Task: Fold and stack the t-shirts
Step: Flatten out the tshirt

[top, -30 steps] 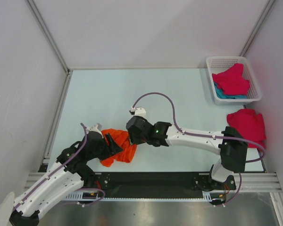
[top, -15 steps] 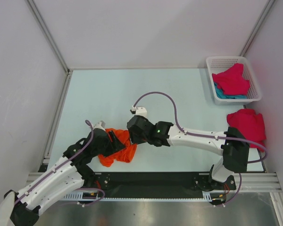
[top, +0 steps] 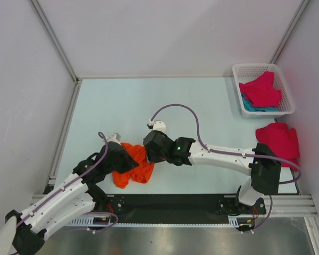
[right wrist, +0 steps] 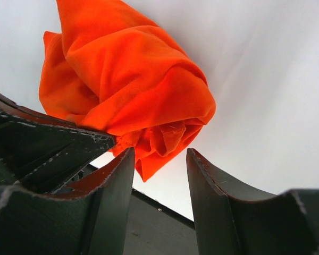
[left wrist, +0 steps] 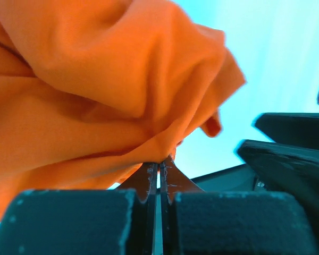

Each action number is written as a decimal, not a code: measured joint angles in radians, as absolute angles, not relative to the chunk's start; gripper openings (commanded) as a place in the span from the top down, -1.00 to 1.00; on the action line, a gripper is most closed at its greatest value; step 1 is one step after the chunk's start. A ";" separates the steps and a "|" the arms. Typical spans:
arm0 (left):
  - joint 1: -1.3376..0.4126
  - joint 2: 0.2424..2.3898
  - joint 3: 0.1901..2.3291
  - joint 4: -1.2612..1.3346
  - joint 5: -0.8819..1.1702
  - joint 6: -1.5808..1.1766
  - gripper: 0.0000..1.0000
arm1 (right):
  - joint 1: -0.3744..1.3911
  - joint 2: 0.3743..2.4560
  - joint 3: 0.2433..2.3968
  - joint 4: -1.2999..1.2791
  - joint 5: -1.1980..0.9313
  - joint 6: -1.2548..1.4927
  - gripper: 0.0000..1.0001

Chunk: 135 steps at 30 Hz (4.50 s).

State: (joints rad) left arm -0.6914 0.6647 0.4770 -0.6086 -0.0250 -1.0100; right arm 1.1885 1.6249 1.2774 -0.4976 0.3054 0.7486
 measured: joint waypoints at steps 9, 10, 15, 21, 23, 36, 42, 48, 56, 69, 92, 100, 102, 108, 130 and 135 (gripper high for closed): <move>-0.692 0.697 0.679 -0.649 -0.051 -0.965 1.00 | 1.187 1.649 1.266 -0.459 0.278 0.759 0.03; -0.692 0.698 0.694 -0.653 -0.052 -0.960 0.99 | 1.187 1.653 1.260 -0.453 0.276 0.760 0.04; -0.692 0.694 0.736 -0.678 -0.057 -0.950 1.00 | 1.184 1.675 1.233 -0.443 0.271 0.768 0.04; -0.692 0.657 0.752 -0.737 -0.075 -0.949 1.00 | 1.177 1.680 1.223 -0.436 0.271 0.768 0.04; -0.692 0.649 0.758 -0.751 -0.078 -0.949 1.00 | 1.175 1.682 1.223 -0.431 0.271 0.768 0.05; -0.692 0.641 0.778 -0.778 -0.088 -0.941 1.00 | 1.174 1.697 1.210 -0.425 0.268 0.768 0.19; -0.692 0.649 0.796 -0.796 -0.107 -0.933 1.00 | 1.172 1.697 1.208 -0.425 0.268 0.768 0.49; -0.692 0.656 0.822 -0.822 -0.130 -0.915 1.00 | 1.163 1.695 1.187 -0.423 0.275 0.770 0.94; -0.606 0.659 0.871 -0.873 -0.109 -0.859 1.00 | 1.098 1.567 1.143 -0.450 0.324 0.739 1.00; -0.254 0.929 1.211 -0.882 0.125 -0.639 1.00 | 0.587 1.317 1.386 -0.739 0.475 0.489 1.00; -0.039 1.188 1.238 -0.748 0.413 -0.507 -0.64 | 0.483 1.278 1.392 -0.822 0.480 0.398 1.00; -0.294 1.203 0.918 -0.510 0.440 -0.649 -0.68 | 0.583 1.253 1.310 -0.831 0.481 0.444 1.00; -0.373 1.248 0.897 -0.458 0.440 -0.675 -0.67 | 0.609 1.253 1.306 -0.841 0.484 0.456 1.00; -0.458 1.361 0.884 -0.325 0.414 -0.730 -0.64 | 0.673 1.208 1.286 -0.870 0.494 0.496 1.00; -0.525 1.517 0.718 -0.009 0.351 -0.842 -0.56 | 0.820 1.102 1.287 -1.054 0.561 0.627 1.00; -0.526 1.554 0.669 0.060 0.344 -0.883 -0.56 | 0.858 1.102 1.332 -1.106 0.575 0.643 1.00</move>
